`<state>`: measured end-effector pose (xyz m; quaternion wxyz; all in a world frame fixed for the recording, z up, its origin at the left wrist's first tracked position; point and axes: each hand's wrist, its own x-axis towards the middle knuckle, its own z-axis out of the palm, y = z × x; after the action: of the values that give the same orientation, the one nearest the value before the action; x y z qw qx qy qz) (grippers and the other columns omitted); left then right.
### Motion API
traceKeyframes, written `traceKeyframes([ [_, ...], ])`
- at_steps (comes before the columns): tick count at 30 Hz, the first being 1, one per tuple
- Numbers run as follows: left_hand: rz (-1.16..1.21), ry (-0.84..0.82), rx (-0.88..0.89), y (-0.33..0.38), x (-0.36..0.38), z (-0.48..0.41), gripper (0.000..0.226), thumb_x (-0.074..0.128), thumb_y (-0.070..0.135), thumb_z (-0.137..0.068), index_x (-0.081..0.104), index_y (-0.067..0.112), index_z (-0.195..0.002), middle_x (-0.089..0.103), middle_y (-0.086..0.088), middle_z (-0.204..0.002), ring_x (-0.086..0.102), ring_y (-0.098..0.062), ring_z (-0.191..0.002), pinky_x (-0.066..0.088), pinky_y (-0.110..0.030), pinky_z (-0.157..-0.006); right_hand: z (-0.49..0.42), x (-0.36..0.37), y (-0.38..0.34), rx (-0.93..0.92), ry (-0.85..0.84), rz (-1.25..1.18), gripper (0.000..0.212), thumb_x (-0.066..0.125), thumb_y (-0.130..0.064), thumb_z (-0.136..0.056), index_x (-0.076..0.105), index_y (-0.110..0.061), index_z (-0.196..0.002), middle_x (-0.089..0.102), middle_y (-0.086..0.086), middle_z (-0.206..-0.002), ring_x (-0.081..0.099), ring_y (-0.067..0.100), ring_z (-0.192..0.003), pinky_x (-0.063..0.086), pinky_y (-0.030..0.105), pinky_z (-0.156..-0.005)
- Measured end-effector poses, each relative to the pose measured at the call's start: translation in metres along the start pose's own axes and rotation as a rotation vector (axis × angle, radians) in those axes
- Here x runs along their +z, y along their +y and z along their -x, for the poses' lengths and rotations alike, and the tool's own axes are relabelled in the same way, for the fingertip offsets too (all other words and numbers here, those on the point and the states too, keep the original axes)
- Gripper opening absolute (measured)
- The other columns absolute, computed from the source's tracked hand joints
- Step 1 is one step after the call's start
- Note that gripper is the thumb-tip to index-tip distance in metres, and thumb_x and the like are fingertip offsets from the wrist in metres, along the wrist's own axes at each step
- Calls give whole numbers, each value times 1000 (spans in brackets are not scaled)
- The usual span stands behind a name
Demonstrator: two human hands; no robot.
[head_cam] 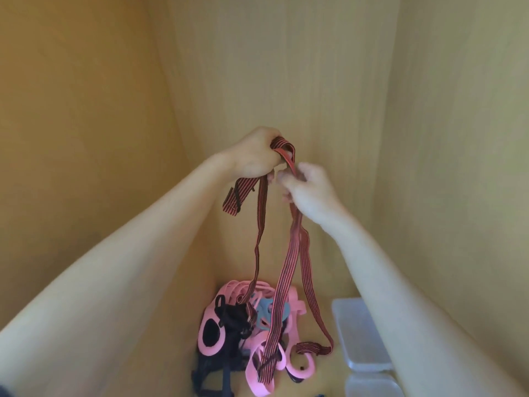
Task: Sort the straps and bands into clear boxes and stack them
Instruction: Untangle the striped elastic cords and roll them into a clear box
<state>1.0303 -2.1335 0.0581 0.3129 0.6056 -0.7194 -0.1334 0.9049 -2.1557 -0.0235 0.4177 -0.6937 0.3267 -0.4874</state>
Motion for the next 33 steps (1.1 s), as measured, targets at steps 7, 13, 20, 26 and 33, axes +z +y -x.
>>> traceKeyframes([
  [7,335,46,-53,-43,34,30,17,67,7,-93,53,10,-84,52,-6,-62,51,-23,-55,50,-30,-57,-20,-12,-28,34,-61,-316,27,54,-20,-102,58,-15,-75,34,-9,-50,22,6,-39,15,18,-35],
  [13,457,7,-196,-104,88,56,19,64,13,-97,56,19,-81,57,6,-59,54,-16,-53,48,-29,-63,-41,-27,-51,6,28,-341,25,53,-18,-100,58,-13,-76,50,1,-58,25,9,-39,14,18,-36],
  [20,488,-34,-294,-147,100,68,25,64,39,-97,59,15,-94,58,6,-60,57,-12,-58,50,-29,-76,-53,-60,-27,73,396,-523,23,51,-14,-100,56,-11,-78,55,2,-60,30,8,-37,16,20,-35],
  [26,535,-24,-281,-137,80,57,35,57,46,-100,48,18,-80,37,11,-52,33,-11,-44,38,-25,-46,-42,-66,34,308,427,-199,13,53,-5,-93,60,-4,-103,53,4,-71,35,11,-47,21,18,-34],
  [33,416,-26,-200,-105,43,34,46,55,55,-97,48,17,-74,39,10,-48,31,-13,-42,29,-24,-40,-15,-55,73,355,-24,173,17,66,-3,-85,68,-13,-99,60,2,-85,50,14,-63,36,23,-49],
])
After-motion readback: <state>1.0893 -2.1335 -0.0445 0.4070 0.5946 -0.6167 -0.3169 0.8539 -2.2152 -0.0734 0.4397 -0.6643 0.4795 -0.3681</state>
